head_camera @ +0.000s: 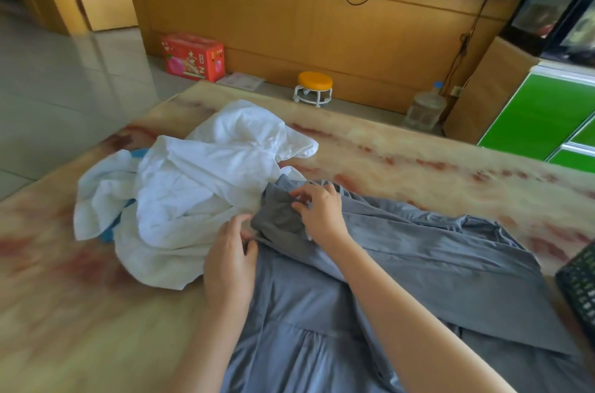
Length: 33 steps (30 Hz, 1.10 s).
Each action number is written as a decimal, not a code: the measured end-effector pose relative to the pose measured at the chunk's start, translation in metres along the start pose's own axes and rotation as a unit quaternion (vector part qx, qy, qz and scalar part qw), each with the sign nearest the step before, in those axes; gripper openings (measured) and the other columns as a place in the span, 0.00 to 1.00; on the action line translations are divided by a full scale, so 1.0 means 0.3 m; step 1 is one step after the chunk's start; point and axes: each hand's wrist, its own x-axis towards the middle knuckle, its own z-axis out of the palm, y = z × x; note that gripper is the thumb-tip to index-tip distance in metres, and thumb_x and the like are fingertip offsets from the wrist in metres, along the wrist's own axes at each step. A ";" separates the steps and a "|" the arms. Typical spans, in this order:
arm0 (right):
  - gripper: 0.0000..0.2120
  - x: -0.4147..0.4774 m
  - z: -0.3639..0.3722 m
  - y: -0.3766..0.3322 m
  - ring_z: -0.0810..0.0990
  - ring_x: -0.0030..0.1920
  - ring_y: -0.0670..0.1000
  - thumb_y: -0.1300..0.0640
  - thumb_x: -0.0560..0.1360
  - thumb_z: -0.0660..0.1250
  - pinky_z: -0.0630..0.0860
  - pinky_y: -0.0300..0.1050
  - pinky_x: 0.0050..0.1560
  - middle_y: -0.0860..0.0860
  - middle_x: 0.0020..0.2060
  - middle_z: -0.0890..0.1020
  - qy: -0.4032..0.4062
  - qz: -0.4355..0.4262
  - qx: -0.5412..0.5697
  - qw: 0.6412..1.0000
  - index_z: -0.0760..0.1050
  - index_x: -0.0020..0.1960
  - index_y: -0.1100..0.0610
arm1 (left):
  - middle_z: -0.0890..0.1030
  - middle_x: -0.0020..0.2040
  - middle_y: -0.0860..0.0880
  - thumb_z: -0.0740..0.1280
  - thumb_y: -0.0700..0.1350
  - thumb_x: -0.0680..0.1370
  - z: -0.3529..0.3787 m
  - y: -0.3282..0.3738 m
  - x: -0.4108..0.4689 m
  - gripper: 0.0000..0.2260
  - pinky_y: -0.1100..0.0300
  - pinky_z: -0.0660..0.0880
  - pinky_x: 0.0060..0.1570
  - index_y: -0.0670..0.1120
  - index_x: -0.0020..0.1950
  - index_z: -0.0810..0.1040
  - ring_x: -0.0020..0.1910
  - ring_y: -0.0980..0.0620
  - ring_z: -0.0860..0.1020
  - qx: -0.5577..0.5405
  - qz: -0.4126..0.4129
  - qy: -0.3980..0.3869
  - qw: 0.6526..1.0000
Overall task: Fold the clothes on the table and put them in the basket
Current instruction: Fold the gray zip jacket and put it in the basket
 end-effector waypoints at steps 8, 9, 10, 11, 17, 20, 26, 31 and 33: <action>0.07 0.014 0.043 0.011 0.69 0.52 0.50 0.62 0.75 0.66 0.68 0.51 0.61 0.49 0.49 0.82 0.022 -0.003 0.020 1.000 0.79 0.52 0.56 | 0.75 0.54 0.46 0.60 0.30 0.75 0.020 0.007 -0.005 0.15 0.54 0.69 0.37 0.45 0.56 0.76 0.45 0.44 0.77 0.011 -0.029 0.009 0.999; 0.09 0.015 0.045 0.007 0.71 0.55 0.51 0.61 0.75 0.67 0.67 0.51 0.62 0.49 0.49 0.82 0.018 0.005 0.028 0.999 0.79 0.55 0.55 | 0.75 0.55 0.46 0.60 0.31 0.75 0.024 0.005 -0.005 0.15 0.53 0.71 0.39 0.45 0.56 0.76 0.46 0.43 0.77 0.018 -0.029 -0.002 0.999; 0.10 0.018 0.047 0.002 0.71 0.58 0.52 0.58 0.76 0.67 0.66 0.52 0.64 0.48 0.49 0.81 0.014 0.014 0.041 0.999 0.78 0.57 0.55 | 0.76 0.55 0.47 0.62 0.32 0.75 0.026 0.003 -0.006 0.14 0.53 0.72 0.41 0.46 0.57 0.75 0.48 0.44 0.77 0.022 -0.027 -0.010 0.999; 0.11 0.023 0.048 -0.004 0.71 0.60 0.53 0.54 0.76 0.67 0.66 0.52 0.65 0.47 0.48 0.81 0.010 0.025 0.055 0.998 0.78 0.57 0.54 | 0.76 0.55 0.48 0.64 0.34 0.75 0.028 0.004 -0.007 0.13 0.53 0.72 0.44 0.46 0.58 0.75 0.50 0.45 0.77 0.023 -0.028 -0.018 0.999; 0.13 0.064 0.076 -0.024 0.67 0.65 0.55 0.51 0.75 0.68 0.59 0.45 0.61 0.51 0.53 0.81 -0.029 0.074 0.039 0.996 0.78 0.58 0.53 | 0.78 0.48 0.52 0.66 0.37 0.75 0.011 0.001 0.001 0.08 0.57 0.70 0.38 0.49 0.50 0.77 0.42 0.53 0.75 0.000 -0.058 0.008 0.998; 0.06 0.067 0.102 -0.035 0.70 0.62 0.55 0.54 0.76 0.68 0.51 0.39 0.46 0.51 0.51 0.81 -0.006 0.075 0.054 0.996 0.79 0.52 0.51 | 0.78 0.49 0.51 0.63 0.35 0.75 0.007 -0.009 0.000 0.10 0.57 0.70 0.39 0.48 0.51 0.77 0.43 0.51 0.76 0.005 -0.067 0.006 0.998; 0.03 0.068 0.084 -0.061 0.73 0.56 0.51 0.57 0.77 0.66 0.51 0.43 0.44 0.46 0.47 0.82 -0.002 0.052 0.094 0.994 0.77 0.48 0.50 | 0.79 0.46 0.54 0.58 0.43 0.80 -0.008 0.046 0.030 0.22 0.54 0.68 0.40 0.49 0.74 0.59 0.45 0.46 0.77 -0.117 -0.153 -0.023 0.981; 0.06 0.069 0.095 -0.051 0.71 0.59 0.53 0.57 0.77 0.65 0.51 0.42 0.44 0.48 0.49 0.82 -0.008 0.047 0.063 0.997 0.78 0.52 0.51 | 0.77 0.50 0.50 0.68 0.40 0.75 0.027 0.024 0.034 0.15 0.58 0.69 0.41 0.48 0.61 0.74 0.46 0.49 0.77 -0.073 -0.089 -0.002 0.993; 0.09 0.059 0.098 -0.052 0.67 0.61 0.54 0.56 0.77 0.65 0.51 0.40 0.48 0.49 0.54 0.78 -0.007 0.043 0.010 0.999 0.76 0.56 0.51 | 0.75 0.50 0.49 0.65 0.34 0.75 0.030 0.023 0.035 0.13 0.61 0.64 0.39 0.45 0.57 0.75 0.45 0.48 0.75 -0.071 -0.093 0.018 0.993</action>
